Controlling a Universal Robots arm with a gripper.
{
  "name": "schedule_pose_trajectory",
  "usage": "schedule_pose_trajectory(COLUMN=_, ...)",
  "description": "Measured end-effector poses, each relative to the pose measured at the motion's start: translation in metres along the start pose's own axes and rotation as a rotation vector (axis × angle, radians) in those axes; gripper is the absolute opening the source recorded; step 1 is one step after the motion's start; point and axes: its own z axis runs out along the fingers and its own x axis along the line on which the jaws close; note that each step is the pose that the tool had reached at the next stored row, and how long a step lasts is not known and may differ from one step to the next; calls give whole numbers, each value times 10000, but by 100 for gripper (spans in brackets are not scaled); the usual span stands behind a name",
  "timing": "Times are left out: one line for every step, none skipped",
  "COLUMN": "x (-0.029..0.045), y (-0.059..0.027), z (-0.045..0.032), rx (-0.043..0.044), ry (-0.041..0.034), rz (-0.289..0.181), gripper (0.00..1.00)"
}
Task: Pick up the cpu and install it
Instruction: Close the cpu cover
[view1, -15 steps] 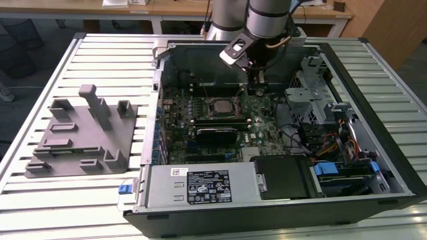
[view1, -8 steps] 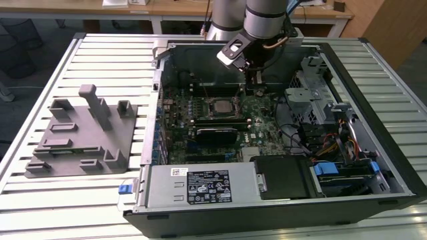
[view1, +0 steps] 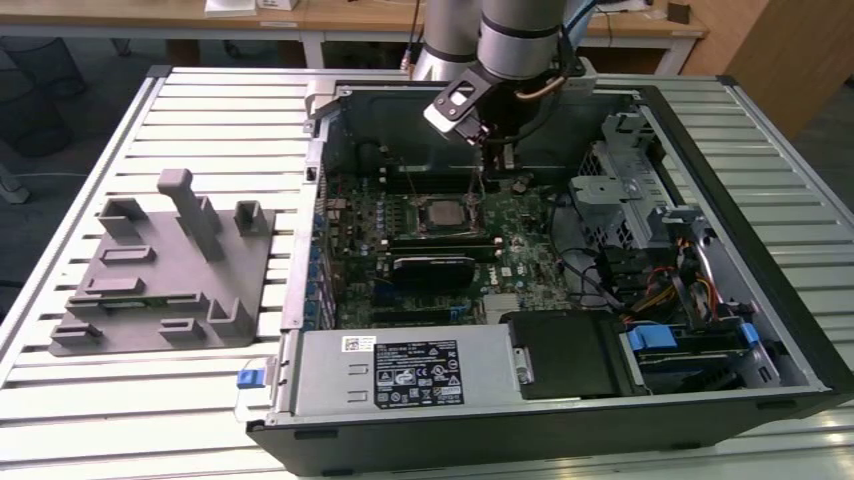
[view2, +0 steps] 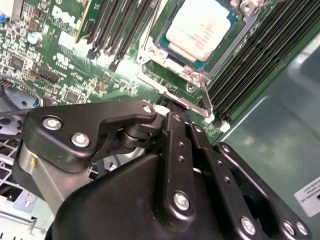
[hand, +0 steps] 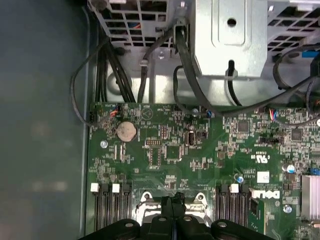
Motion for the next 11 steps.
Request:
schedule_pose_trajectory(x=0, y=-17, z=4, rx=0, ry=0, rz=-1, gripper=11)
schedule_pose_trajectory(x=0, y=-35, z=7, rx=0, ry=0, rz=0, gripper=11)
schedule_pose_trajectory(x=1, y=-53, z=10, rx=0, ry=0, rz=-1, gripper=11)
schedule_pose_trajectory(x=1, y=-71, z=14, rx=0, ry=0, rz=0, gripper=11)
schedule_pose_trajectory(x=1, y=-91, z=16, rx=1, ry=-1, rz=-1, gripper=11)
schedule_pose_trajectory(x=1, y=-112, z=20, rx=0, ry=-1, rz=-1, gripper=11)
schedule_pose_trajectory(x=1, y=-129, z=23, rx=1, ry=-1, rz=-1, gripper=11)
schedule_pose_trajectory(x=1, y=-145, z=26, rx=1, ry=-1, rz=0, gripper=11)
schedule_pose_trajectory(x=2, y=-161, z=30, rx=0, ry=-1, rz=0, gripper=11)
schedule_pose_trajectory(x=2, y=-181, z=34, rx=1, ry=-1, rz=0, gripper=11)
schedule_pose_trajectory(x=2, y=-204, z=38, rx=1, ry=-1, rz=-1, gripper=11)
